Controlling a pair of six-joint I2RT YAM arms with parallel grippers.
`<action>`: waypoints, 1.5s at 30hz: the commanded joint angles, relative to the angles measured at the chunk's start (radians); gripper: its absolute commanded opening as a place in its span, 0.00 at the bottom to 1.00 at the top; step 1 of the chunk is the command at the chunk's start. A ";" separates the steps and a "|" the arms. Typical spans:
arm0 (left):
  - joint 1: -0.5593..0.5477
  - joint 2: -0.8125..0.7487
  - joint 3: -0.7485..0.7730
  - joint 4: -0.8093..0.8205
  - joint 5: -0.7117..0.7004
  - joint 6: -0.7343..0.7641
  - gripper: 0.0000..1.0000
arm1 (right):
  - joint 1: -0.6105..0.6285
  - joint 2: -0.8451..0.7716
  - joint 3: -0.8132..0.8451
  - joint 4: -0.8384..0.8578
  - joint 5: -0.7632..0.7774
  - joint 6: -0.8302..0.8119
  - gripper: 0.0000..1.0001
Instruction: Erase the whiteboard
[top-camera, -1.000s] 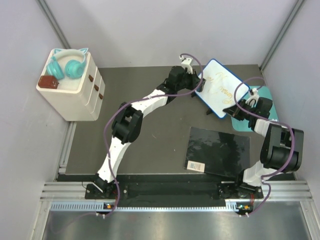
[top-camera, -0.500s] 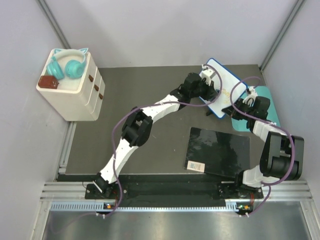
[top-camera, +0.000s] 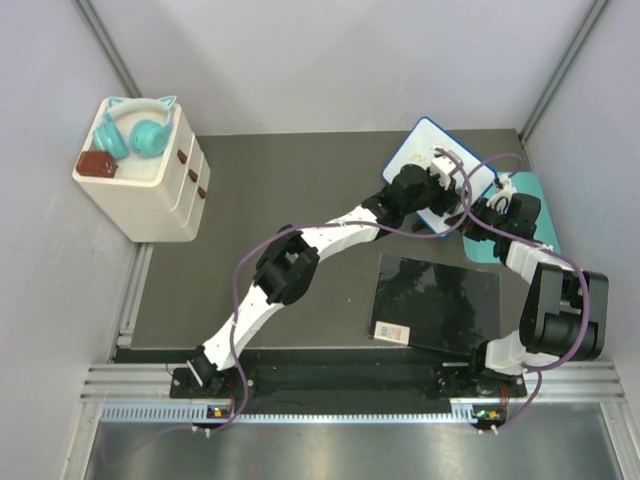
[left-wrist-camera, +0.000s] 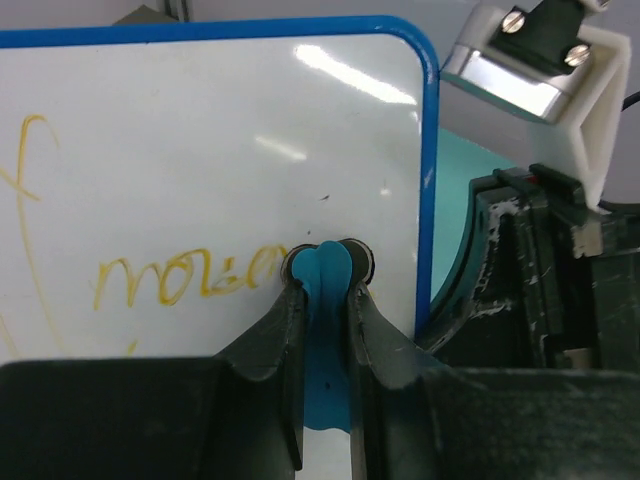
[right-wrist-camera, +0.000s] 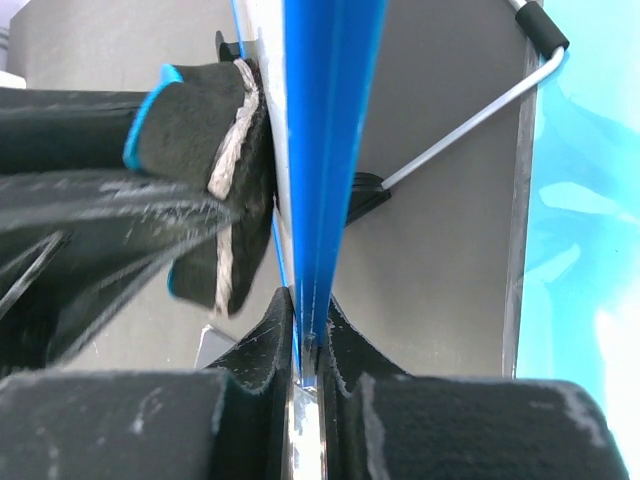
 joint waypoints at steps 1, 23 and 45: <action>-0.056 0.043 -0.022 0.113 -0.074 0.009 0.00 | 0.016 -0.011 -0.027 -0.093 0.024 -0.075 0.00; -0.016 0.178 -0.026 0.288 -0.554 0.127 0.00 | 0.018 -0.011 -0.035 -0.077 0.003 -0.069 0.00; -0.166 0.015 -0.253 0.242 -0.112 0.237 0.00 | 0.016 -0.017 -0.039 -0.068 0.000 -0.067 0.00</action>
